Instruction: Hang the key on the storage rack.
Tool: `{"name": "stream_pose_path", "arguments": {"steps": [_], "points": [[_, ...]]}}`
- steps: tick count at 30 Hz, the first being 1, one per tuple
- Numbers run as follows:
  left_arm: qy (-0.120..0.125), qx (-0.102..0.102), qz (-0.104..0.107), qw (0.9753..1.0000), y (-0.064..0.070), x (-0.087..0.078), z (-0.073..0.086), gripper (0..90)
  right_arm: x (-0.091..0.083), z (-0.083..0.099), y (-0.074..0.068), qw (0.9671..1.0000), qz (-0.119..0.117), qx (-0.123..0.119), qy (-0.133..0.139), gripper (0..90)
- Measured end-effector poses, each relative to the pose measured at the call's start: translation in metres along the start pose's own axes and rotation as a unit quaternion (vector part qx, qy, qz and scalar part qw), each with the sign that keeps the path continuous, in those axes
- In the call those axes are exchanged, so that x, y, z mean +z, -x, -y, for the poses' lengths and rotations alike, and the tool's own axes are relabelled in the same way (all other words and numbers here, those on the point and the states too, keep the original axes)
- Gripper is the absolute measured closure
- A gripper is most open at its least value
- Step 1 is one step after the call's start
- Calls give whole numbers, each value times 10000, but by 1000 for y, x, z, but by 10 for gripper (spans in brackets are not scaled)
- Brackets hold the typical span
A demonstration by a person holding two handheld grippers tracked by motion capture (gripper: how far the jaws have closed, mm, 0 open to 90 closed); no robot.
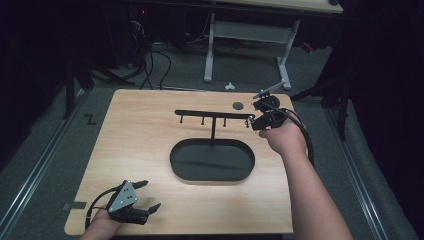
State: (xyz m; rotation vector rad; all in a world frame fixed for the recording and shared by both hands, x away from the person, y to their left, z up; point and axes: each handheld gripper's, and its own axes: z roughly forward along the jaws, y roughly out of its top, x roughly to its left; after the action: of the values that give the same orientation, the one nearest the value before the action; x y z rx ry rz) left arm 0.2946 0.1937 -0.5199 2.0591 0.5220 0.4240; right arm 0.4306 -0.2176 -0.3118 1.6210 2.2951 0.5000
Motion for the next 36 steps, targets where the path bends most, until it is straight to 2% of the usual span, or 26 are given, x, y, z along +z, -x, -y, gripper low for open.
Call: {"name": "stream_pose_path", "arguments": {"steps": [11,21,36], "points": [[1,7,0,10000,0,0,0,153,6,5,4,10000,2,61,-68,844],[5,0,-4,10000,0,0,0,153,23,11,10,9997,-80,190,-134,828],[-2,1,0,10000,0,-1,0,153,24,12,9,9998,-26,171,-133,770]]}}
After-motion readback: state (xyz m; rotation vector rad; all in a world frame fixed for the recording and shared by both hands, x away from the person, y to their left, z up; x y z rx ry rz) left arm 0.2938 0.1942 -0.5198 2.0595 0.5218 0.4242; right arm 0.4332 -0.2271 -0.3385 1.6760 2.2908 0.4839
